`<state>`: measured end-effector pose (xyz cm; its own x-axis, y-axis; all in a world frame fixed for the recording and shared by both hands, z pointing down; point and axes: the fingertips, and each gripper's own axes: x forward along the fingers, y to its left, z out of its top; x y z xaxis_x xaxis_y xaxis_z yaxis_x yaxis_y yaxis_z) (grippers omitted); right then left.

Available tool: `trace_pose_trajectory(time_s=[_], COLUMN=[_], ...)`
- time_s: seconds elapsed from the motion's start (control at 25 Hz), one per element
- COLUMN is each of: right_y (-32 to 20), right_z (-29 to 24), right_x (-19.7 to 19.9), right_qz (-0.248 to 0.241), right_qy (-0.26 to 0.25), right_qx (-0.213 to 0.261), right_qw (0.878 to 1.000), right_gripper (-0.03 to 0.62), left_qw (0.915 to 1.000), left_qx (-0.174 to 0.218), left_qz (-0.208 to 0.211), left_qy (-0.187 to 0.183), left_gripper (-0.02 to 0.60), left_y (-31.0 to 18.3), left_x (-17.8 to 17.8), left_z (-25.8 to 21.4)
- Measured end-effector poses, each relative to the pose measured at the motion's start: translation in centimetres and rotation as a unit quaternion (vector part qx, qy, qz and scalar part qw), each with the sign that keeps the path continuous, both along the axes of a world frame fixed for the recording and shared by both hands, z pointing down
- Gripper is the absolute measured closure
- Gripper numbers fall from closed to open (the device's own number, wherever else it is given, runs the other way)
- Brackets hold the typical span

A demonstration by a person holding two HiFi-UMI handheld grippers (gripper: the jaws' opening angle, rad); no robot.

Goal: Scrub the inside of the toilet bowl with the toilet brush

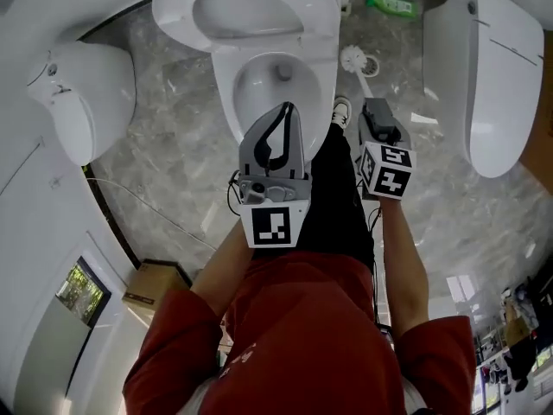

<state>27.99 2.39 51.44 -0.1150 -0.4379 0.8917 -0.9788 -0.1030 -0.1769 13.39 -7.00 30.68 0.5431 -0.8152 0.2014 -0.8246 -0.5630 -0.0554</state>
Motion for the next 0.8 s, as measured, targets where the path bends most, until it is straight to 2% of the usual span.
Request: trace_pose_trajectory(time_s=[0.12,0.24,0.44,0.68,0.8], right_y=[-0.2,0.9,2.7,2.8,2.3], right_z=[-5.5,-10.0,-14.4,-15.0,-13.6], right_x=[-2.2,-5.3,-10.7,-17.2,-19.2], right_qz=[-0.027,-0.049,-0.07,-0.099,-0.11], right_qy=[0.017,0.03,0.043,0.056,0.055], right_qx=[0.035,0.05,0.066,0.067,0.056], right_qw=[0.999,0.997,0.994,0.991,0.991], right_gripper=[0.408,0.411,0.419,0.422,0.422], left_qw=[0.9995,0.9983,0.9958,0.9954,0.9958], left_qx=[0.026,0.047,0.073,0.058,0.024], left_qz=[-0.015,-0.031,-0.054,-0.075,-0.087], left_qy=[0.011,0.012,0.014,0.014,0.017], left_gripper=[0.583,0.583,0.583,0.583,0.583], left_y=[0.8,1.7,3.4,4.9,5.7], left_x=[-3.5,-8.4,-16.1,-23.5,-25.3], left_z=[-4.1,-7.7,-11.2,-11.3,-9.7])
